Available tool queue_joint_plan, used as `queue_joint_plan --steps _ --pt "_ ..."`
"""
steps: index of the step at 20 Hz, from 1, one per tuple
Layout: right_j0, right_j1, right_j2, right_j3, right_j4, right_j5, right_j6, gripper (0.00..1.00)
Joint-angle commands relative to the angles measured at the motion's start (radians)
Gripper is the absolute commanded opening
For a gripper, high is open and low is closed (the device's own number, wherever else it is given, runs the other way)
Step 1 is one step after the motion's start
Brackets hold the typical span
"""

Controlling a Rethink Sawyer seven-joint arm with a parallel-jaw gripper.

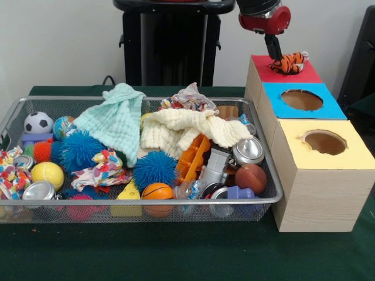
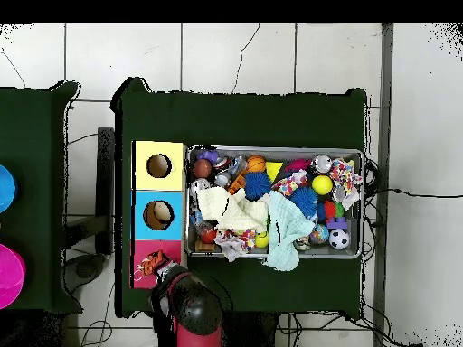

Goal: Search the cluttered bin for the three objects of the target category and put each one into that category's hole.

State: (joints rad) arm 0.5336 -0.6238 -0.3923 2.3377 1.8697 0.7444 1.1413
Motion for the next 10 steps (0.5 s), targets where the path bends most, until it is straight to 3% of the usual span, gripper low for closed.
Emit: queue_joint_plan --steps 1,6,10 --pt "-0.042 -0.019 0.071 -0.042 -0.076 -0.058 0.21 0.0" --pt "-0.048 -0.027 0.062 -0.039 -0.105 -0.079 0.2 0.0" --pt "-0.045 -0.005 0.051 -0.038 -0.086 -0.119 0.134 0.0"
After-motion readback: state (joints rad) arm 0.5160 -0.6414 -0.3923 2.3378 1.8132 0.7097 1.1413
